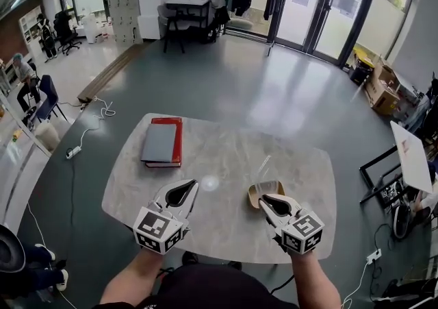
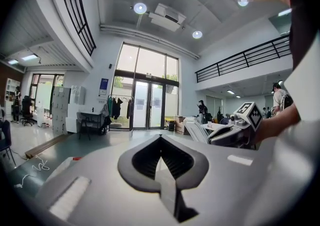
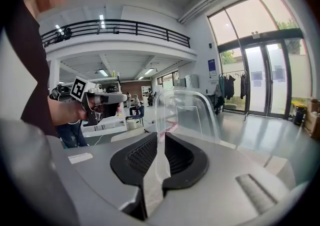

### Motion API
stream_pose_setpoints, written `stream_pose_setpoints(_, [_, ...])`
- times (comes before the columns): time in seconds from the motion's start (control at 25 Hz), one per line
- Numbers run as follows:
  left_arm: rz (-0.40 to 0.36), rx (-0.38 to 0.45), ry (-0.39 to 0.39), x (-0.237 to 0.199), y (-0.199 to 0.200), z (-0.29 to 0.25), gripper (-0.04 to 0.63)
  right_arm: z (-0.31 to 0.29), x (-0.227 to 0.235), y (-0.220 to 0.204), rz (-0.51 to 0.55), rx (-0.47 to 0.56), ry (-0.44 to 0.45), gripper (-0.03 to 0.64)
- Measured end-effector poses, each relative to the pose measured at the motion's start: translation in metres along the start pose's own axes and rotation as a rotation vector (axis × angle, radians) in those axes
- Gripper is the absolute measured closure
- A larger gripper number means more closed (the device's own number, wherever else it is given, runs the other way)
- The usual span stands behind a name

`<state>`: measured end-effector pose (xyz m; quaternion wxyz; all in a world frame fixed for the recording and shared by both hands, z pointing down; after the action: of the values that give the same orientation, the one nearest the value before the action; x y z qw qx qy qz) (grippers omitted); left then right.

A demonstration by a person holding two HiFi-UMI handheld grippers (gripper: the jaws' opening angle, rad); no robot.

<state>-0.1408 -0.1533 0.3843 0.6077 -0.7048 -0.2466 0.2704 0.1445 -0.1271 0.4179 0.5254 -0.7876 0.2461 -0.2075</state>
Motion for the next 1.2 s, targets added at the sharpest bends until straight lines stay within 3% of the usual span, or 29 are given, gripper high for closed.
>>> stream_pose_setpoints(0.28, [0.0, 0.019, 0.055, -0.02, 0.007, 0.001, 0.597, -0.002, 0.007, 0.025, -0.032, 0.113, -0.024, 0.555])
stream_pose_setpoints(0.76, [-0.017, 0.028, 0.069, -0.038, 0.021, -0.019, 0.597, -0.021, 0.019, 0.049, -0.046, 0.211, -0.055, 0.558])
stream_pose_setpoints(1.2, [-0.005, 0.016, 0.052, -0.028, 0.013, -0.031, 0.598, -0.024, 0.025, 0.044, -0.044, 0.207, -0.061, 0.565])
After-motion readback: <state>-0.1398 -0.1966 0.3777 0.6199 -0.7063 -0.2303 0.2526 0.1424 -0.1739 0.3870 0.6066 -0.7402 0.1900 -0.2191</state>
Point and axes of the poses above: the fingertips, and each gripper's own axes: z backward along the fingers, x to its right, y out of its top, the point moved 8 cm from there along z, backward along the fingers, and after that the axes turned 4 degrees about -y, right-handed, at the moved point
